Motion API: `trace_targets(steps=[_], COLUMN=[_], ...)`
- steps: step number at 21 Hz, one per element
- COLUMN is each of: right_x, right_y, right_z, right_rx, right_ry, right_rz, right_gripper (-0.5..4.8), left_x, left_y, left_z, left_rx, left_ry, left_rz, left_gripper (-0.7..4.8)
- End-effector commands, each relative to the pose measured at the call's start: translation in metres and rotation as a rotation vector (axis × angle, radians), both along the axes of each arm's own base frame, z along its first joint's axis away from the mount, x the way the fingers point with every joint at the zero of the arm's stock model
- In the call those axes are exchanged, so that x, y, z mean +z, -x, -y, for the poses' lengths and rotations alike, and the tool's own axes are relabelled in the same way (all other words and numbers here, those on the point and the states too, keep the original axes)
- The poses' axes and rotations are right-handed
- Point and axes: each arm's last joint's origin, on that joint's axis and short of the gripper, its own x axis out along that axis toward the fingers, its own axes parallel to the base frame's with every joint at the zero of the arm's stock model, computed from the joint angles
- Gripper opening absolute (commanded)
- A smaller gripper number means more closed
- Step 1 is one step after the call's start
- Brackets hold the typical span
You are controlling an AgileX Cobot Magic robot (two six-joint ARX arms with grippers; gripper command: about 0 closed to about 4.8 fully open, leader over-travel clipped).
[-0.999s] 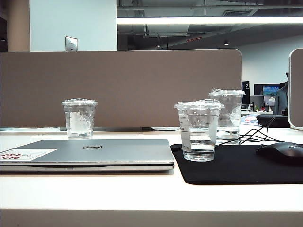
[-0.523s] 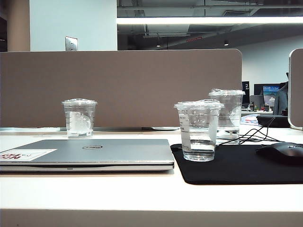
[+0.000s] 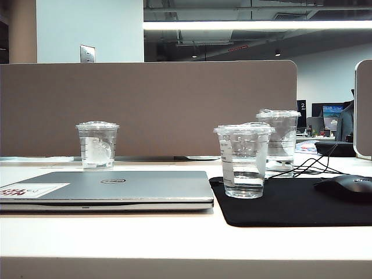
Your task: Pick up the coffee cup on the middle and place it on the right side of the laptop.
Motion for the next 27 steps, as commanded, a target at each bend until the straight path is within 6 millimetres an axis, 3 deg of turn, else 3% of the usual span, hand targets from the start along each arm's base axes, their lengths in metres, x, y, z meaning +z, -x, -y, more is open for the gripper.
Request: trace_targets(steps=[1, 10, 17, 27], right_x=[0.002, -0.011, -0.063, -0.097], right_y=[0.001, -0.004, -0.019, -0.028], right_z=[0.0, 0.008, 0.019, 0.021], right_rx=[0.002, -0.272, -0.528, -0.554], right_ry=[-0.005, -0.057, -0.084, -0.059], right_rz=[0.015, -0.014, -0.142, -0.251], right_gripper=[-0.05, -0.05, -0.05, -0.05], left_x=[0.002, 0.002, 0.002, 0.002], left_y=[0.0, 0.0, 0.0, 0.0], left_z=[0.0, 0.0, 0.0, 0.0], left_rx=[0.004, 0.003, 0.004, 0.004], left_ry=[-0.001, -0.001, -0.001, -0.001], left_rz=[0.016, 0.016, 0.016, 0.015], left_gripper=[-0.05, -0.05, -0.05, -0.05])
